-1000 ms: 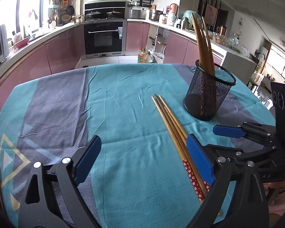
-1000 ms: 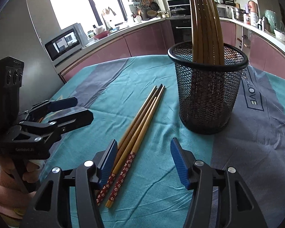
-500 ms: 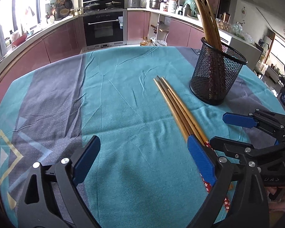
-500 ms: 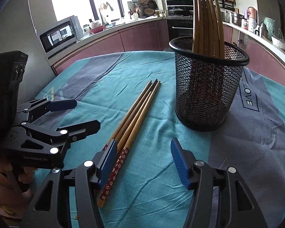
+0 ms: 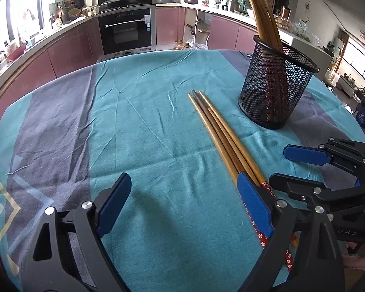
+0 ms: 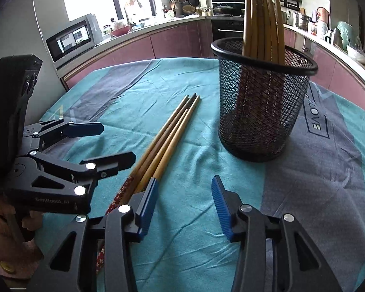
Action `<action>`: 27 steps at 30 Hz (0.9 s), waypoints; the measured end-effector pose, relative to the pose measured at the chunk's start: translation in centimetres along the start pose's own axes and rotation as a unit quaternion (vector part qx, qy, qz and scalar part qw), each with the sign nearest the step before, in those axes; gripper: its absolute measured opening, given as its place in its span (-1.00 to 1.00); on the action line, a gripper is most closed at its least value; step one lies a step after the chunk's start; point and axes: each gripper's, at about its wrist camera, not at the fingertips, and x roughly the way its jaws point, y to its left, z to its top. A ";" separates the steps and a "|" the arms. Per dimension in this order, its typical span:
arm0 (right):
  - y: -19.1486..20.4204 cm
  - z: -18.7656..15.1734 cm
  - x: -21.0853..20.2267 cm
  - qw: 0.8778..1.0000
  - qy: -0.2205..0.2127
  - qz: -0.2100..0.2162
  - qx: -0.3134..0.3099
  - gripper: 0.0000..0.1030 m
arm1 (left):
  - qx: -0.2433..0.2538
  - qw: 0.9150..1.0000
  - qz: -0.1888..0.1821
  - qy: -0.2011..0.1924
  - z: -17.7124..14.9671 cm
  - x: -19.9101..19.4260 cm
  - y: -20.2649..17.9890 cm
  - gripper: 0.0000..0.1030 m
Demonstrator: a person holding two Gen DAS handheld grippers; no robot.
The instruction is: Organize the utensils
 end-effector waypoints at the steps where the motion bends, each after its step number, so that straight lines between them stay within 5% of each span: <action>1: -0.2 0.0 -0.1 1.000 0.000 0.004 0.004 -0.15 | 0.000 1.000 -0.001 0.000 0.1 0.0 0.0 0.69; 27: -0.3 0.3 0.1 1.000 -0.004 0.026 0.012 -0.15 | 0.006 1.000 -0.018 0.019 1.4 2.1 0.0 0.59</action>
